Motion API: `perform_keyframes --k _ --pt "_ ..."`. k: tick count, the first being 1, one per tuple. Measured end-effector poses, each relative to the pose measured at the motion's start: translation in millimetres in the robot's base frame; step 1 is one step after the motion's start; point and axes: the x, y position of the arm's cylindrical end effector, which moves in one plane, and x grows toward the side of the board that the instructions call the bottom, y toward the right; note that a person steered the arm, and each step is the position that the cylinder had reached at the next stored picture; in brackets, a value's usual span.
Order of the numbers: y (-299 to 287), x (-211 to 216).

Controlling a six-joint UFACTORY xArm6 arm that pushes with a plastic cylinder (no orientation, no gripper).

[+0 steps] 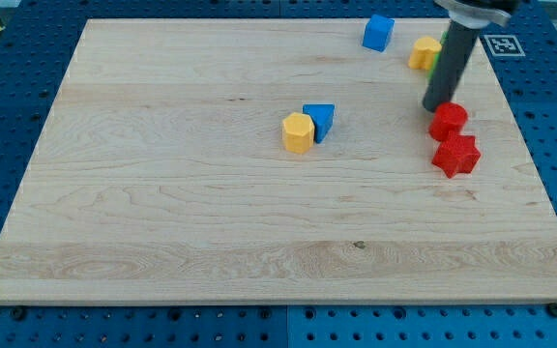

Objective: Move the green star top of the red blocks

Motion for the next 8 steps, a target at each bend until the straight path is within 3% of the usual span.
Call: perform_keyframes --k 1,2,3,4,5,6,7,8 --pt "17.8 22.9" --pt "46.2 8.0" --pt "84.1 -9.2" --pt "116.0 -60.0" --pt "114.2 -119.2" --pt "72.6 -161.0" --pt "36.6 -165.5" --pt "45.5 -147.5"
